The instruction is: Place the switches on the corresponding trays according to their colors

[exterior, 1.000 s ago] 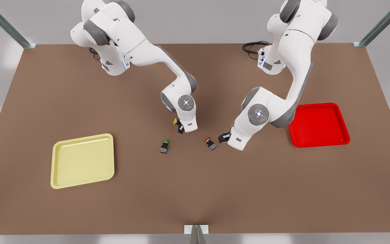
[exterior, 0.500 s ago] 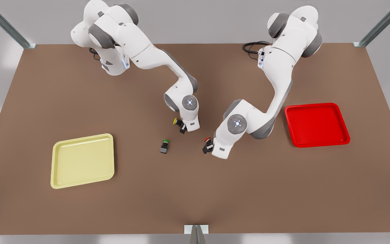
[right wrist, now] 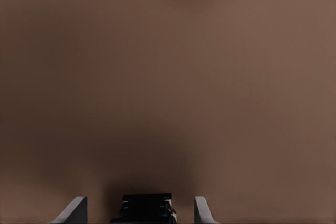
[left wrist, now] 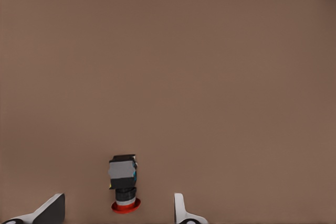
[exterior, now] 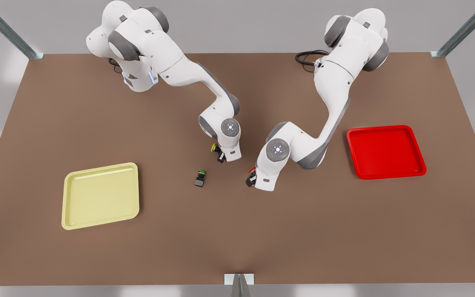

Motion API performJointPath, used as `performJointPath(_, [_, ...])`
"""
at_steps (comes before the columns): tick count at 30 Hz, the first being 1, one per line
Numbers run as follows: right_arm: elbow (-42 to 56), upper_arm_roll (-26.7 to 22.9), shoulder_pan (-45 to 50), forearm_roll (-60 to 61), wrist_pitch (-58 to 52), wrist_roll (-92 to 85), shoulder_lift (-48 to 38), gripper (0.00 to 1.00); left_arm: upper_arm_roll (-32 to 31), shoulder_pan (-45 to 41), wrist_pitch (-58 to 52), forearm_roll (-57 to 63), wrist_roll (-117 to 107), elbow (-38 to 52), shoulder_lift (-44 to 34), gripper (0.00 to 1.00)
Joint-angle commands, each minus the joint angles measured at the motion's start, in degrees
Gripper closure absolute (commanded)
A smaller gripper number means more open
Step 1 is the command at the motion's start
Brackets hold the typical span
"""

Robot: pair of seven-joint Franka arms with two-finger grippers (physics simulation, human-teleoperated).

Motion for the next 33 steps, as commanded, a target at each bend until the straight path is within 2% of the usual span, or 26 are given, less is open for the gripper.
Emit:
performJointPath(1, [0.0, 0.0, 0.0, 0.0, 0.0, 0.0, 0.1, 0.38, 0.0, 0.0, 0.1, 0.2, 0.0, 0.1, 0.0, 0.0])
performJointPath(8, [0.1, 0.0, 0.0, -0.9, 0.1, 0.0, 0.3, 0.39, 0.0, 0.4, 1.6, 0.2, 0.2, -1.8, 1.8, 0.0])
performJointPath(10, [0.1, 0.0, -0.2, -0.9, -0.1, 0.0, 0.3, 0.51, 0.0, 1.4, 1.9, 0.0, 1.1, -2.2, 1.7, 0.0])
performJointPath(13, [0.1, 0.0, -0.3, -1.0, -0.2, -0.1, 0.3, 0.58, 0.0, 2.7, 2.0, -0.4, 1.8, -4.0, 1.5, 0.0])
performJointPath(22, [0.7, -0.1, -3.5, -0.8, -6.2, 2.5, -4.6, 0.57, 0.1, 2.8, 5.7, 0.0, 2.1, -6.2, 3.3, 0.0])
performJointPath(24, [1.0, 0.0, -9.8, -0.7, -6.3, 1.8, -7.0, 0.57, 0.1, 2.6, 6.2, -0.1, 2.0, -6.3, 4.5, 0.0])
performJointPath(26, [3.5, 0.3, -18.4, 0.2, -11.5, -3.0, -10.7, 0.57, 0.0, 2.0, 7.2, -0.2, 1.2, -7.3, 4.7, 0.0])
performJointPath(30, [2.7, 0.1, -38.9, 0.4, -18.9, -27.3, -17.1, 0.57, -0.4, 1.5, 8.8, -0.5, -1.9, -8.2, 4.3, 0.0])
performJointPath(33, [2.5, 0.0, -46.5, -0.1, -17.5, -32.5, -16.0, 0.54, -0.4, 1.2, 10.7, 0.2, -1.8, -7.8, 5.6, 0.0])
